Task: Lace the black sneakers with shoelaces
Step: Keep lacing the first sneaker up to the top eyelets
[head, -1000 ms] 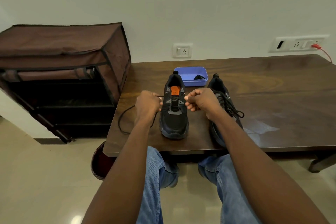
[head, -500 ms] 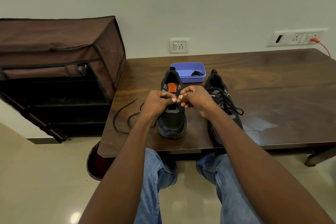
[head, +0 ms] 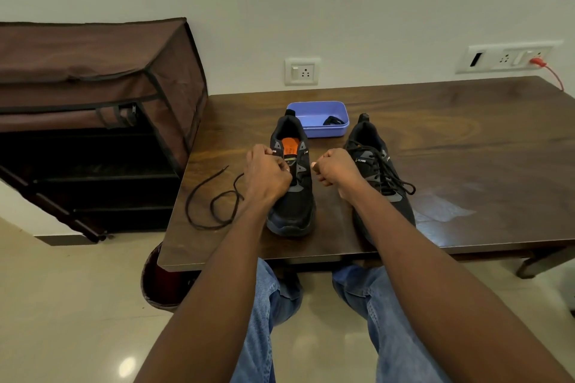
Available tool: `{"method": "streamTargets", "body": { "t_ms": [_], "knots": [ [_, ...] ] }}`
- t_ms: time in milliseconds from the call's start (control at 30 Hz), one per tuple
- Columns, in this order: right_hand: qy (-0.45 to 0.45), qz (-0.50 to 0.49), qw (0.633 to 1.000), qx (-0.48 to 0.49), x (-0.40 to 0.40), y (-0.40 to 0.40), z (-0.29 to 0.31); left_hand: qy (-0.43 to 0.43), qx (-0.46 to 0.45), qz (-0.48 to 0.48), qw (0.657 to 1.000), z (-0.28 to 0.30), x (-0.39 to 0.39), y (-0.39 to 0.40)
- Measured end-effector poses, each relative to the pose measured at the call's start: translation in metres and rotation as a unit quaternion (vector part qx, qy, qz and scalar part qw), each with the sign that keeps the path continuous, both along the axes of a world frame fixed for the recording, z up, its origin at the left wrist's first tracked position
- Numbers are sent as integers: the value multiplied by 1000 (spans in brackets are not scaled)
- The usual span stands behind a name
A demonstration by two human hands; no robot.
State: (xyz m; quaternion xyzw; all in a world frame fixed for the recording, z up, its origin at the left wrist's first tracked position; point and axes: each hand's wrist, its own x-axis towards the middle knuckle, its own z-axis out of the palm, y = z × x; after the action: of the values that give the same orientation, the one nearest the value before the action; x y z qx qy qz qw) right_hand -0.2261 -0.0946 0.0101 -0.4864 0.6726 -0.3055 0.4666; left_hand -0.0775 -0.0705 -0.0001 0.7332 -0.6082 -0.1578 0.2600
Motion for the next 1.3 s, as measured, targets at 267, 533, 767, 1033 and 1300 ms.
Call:
{"method": "streamTargets", "body": {
  "t_ms": [267,533,767,1033,1300],
  "knots": [
    [32,44,996,67,7,-8,-18,98,45,-3,994,-2,-3,0],
    [51,67,995,59,9,-6,-19,144,90,27,985,-8,-13,-4],
    [73,71,993,58,9,-3,-16,193,112,39,974,-11,-8,-6],
    [74,91,993,26,5,-1,-20,289,132,122,940,-17,-14,-10],
    [126,90,988,-11,9,2,-18,240,146,64,958,-10,-8,-2]
  ]
}}
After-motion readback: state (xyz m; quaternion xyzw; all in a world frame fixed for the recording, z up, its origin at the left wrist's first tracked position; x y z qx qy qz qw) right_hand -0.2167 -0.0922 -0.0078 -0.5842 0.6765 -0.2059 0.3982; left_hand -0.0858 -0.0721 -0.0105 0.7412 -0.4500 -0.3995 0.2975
